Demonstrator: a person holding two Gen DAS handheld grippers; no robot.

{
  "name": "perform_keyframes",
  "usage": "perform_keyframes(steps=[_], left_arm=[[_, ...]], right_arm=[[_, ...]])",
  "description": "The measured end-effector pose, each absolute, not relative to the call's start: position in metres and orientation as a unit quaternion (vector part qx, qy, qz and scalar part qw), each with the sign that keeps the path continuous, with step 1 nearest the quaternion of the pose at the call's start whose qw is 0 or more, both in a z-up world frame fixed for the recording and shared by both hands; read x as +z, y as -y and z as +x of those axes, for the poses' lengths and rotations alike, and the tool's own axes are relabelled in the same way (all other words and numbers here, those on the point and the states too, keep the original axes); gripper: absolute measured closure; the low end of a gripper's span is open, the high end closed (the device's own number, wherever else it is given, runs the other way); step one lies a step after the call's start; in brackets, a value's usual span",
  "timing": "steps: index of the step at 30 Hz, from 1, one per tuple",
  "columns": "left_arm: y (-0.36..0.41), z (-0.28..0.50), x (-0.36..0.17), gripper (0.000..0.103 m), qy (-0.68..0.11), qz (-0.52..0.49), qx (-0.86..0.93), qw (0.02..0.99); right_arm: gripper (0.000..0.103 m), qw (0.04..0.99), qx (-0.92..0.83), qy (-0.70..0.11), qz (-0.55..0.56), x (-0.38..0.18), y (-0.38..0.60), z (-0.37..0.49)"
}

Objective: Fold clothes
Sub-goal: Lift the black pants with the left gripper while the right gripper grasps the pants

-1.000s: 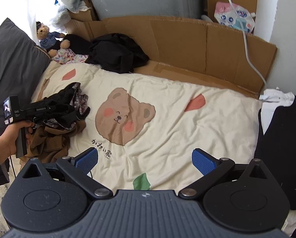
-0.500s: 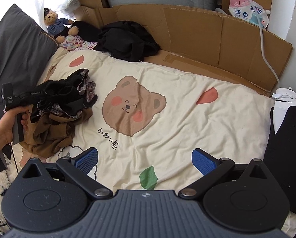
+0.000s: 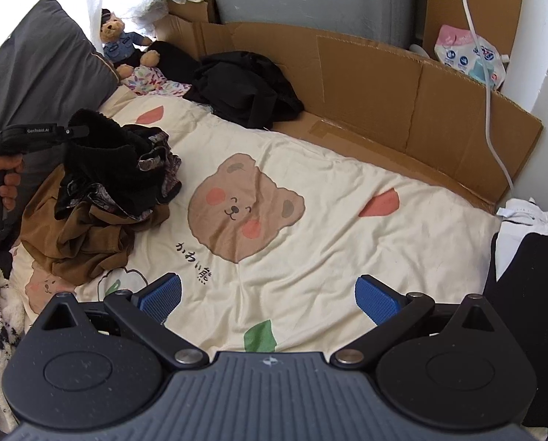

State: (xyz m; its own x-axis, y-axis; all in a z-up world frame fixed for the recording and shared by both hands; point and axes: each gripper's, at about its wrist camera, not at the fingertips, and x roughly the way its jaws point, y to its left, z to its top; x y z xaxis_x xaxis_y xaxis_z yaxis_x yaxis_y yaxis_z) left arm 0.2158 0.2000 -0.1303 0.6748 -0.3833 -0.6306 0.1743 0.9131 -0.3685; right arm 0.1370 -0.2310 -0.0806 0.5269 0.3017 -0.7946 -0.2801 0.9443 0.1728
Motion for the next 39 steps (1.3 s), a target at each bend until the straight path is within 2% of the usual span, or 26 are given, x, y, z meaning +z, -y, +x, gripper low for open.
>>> perform_keyframes(steps=[4, 7, 18, 24, 31, 39], left_arm=[[-0.183, 0.201, -0.106, 0.095, -0.367, -0.131, -0.181, 0.903], [-0.17, 0.191, -0.09, 0.095, -0.363, -0.126, -0.195, 0.902], [-0.132, 0.153, -0.026, 0.095, -0.332, -0.122, -0.236, 0.905], [-0.117, 0.133, 0.009, 0.095, -0.306, -0.119, -0.264, 0.907], [-0.1, 0.112, 0.032, 0.095, -0.285, -0.131, -0.299, 0.901], [-0.073, 0.092, 0.055, 0.095, -0.265, -0.131, -0.359, 0.885]], right_arm=[[0.002, 0.88, 0.189, -0.435, 0.007, -0.068, 0.227, 0.132], [0.013, 0.883, 0.214, -0.418, 0.009, -0.059, 0.225, 0.129], [0.03, 0.886, 0.268, -0.378, -0.008, -0.04, 0.201, 0.12], [0.031, 0.893, 0.28, -0.351, -0.016, -0.022, 0.195, 0.119], [0.047, 0.905, 0.276, -0.323, -0.031, -0.01, 0.202, 0.118], [0.049, 0.907, 0.284, -0.307, -0.048, -0.005, 0.201, 0.114]])
